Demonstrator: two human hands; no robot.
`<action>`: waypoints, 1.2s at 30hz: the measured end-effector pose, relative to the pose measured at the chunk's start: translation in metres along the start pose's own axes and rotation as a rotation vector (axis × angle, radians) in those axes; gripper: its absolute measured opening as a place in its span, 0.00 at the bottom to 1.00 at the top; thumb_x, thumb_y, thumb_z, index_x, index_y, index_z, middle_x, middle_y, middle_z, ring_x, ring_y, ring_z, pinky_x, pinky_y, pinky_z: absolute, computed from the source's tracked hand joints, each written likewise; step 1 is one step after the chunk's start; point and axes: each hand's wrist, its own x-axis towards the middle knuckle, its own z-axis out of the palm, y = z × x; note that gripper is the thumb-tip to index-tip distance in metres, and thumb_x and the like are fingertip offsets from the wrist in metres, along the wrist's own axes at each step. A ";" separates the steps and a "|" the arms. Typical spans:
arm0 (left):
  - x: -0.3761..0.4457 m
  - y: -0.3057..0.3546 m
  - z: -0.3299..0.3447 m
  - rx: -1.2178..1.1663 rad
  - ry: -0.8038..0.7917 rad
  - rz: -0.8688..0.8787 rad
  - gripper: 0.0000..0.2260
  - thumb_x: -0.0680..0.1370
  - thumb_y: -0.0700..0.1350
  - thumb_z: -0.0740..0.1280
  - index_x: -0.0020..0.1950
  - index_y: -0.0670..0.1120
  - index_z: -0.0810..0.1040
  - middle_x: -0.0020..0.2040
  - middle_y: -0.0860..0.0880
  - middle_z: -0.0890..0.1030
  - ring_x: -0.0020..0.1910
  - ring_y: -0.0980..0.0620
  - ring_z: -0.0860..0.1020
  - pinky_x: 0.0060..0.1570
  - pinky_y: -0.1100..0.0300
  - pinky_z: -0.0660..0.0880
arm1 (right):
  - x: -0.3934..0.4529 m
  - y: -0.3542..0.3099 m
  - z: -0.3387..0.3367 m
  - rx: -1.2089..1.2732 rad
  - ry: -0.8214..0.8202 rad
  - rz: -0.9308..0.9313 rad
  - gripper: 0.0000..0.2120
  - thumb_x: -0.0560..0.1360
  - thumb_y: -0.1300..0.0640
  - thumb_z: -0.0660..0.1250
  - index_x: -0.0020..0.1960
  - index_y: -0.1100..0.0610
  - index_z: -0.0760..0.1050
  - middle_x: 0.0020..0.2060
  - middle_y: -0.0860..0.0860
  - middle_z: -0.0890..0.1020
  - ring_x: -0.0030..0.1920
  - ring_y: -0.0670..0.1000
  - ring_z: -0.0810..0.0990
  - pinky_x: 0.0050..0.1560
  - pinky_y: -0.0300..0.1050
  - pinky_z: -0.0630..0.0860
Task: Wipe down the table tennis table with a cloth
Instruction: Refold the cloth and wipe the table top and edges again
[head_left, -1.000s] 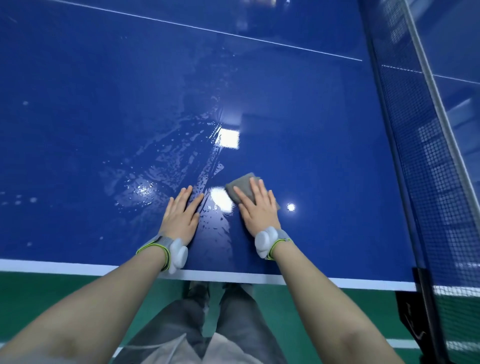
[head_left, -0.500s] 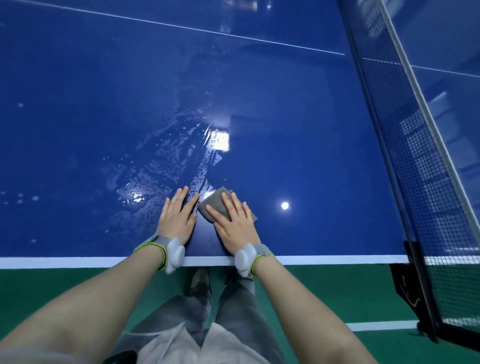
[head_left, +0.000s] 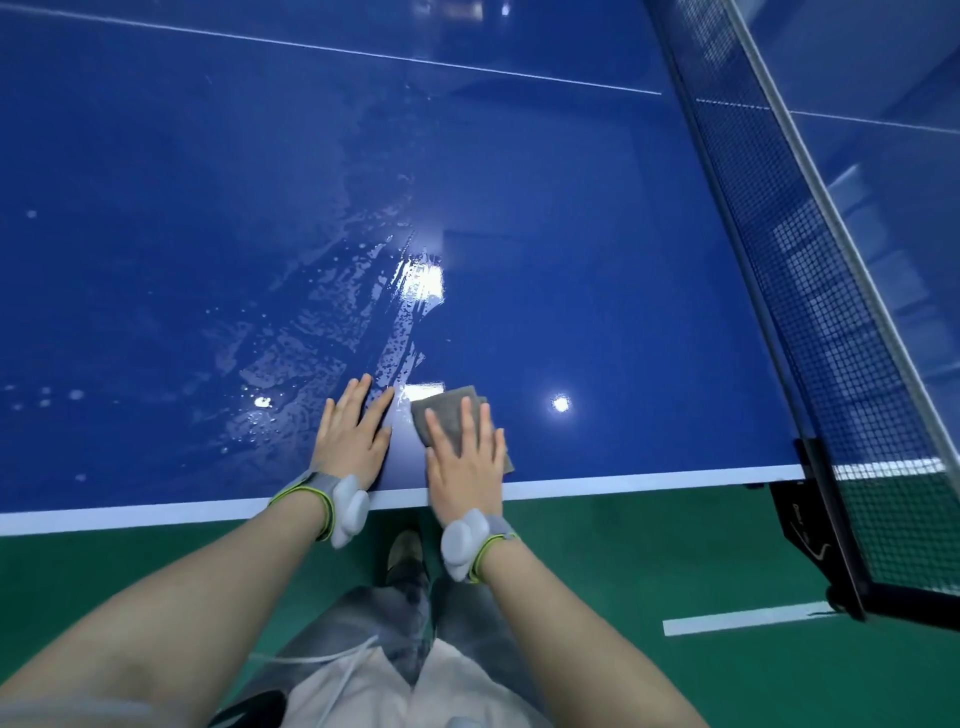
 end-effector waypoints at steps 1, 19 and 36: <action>-0.002 0.000 0.001 -0.002 0.002 -0.005 0.22 0.82 0.47 0.51 0.76 0.54 0.51 0.77 0.52 0.44 0.75 0.54 0.41 0.70 0.59 0.34 | -0.003 -0.005 0.001 0.002 -0.022 -0.041 0.22 0.75 0.48 0.51 0.70 0.43 0.61 0.69 0.57 0.71 0.71 0.59 0.61 0.66 0.61 0.65; -0.040 0.011 0.010 -0.090 0.025 -0.092 0.21 0.82 0.43 0.53 0.75 0.49 0.56 0.77 0.50 0.49 0.76 0.52 0.46 0.71 0.60 0.39 | -0.015 0.011 -0.022 0.058 -0.242 -0.167 0.23 0.75 0.48 0.52 0.67 0.43 0.71 0.69 0.57 0.72 0.70 0.59 0.64 0.66 0.59 0.68; -0.037 0.043 0.015 0.054 0.001 0.234 0.33 0.72 0.54 0.37 0.76 0.45 0.52 0.76 0.50 0.53 0.75 0.54 0.50 0.69 0.65 0.35 | -0.004 0.005 -0.047 0.750 -0.342 0.052 0.32 0.73 0.69 0.61 0.75 0.60 0.57 0.75 0.51 0.59 0.76 0.48 0.53 0.73 0.35 0.47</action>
